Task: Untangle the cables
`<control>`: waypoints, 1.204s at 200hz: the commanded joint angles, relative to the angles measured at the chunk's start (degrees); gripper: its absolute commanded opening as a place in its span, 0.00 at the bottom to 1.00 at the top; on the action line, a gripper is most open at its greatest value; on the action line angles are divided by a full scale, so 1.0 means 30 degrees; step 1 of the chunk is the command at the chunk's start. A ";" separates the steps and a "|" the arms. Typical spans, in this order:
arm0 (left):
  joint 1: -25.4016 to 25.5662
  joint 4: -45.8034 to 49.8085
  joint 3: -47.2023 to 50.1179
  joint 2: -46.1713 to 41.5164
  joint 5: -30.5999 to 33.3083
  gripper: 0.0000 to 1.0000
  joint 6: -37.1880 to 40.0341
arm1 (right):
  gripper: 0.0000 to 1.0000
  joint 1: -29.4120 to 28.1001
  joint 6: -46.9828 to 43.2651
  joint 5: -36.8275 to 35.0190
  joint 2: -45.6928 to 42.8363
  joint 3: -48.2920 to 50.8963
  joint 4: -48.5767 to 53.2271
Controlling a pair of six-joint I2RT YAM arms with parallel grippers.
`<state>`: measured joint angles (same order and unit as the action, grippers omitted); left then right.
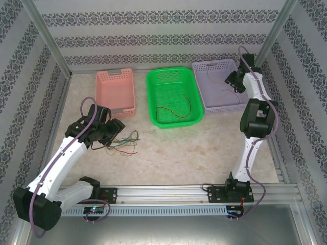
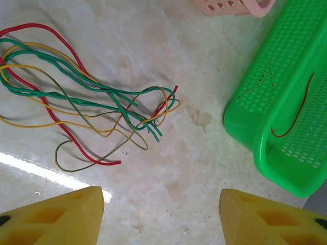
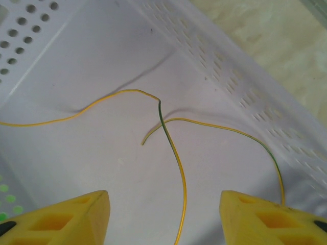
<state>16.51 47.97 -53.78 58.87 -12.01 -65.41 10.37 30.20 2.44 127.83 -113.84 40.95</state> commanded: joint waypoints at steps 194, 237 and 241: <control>0.0528 -0.2082 0.0055 0.1933 -0.1055 0.60 0.1298 | 0.00 -0.2281 -0.0329 -0.3140 -1.1802 1.3740 -0.4705; 0.0513 -0.1663 0.0140 0.1460 -0.1073 0.60 0.1298 | 0.00 -0.1776 -0.0297 -0.2147 -0.9379 1.1454 -0.4328; 0.0530 -0.1649 0.0165 0.1394 -0.1093 0.60 0.1275 | 0.00 -0.1733 -0.0362 -0.1983 -0.8986 1.0909 -0.4172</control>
<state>17.63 43.22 -52.40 64.60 -14.87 -62.98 4.16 28.73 -5.32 96.20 -74.35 28.42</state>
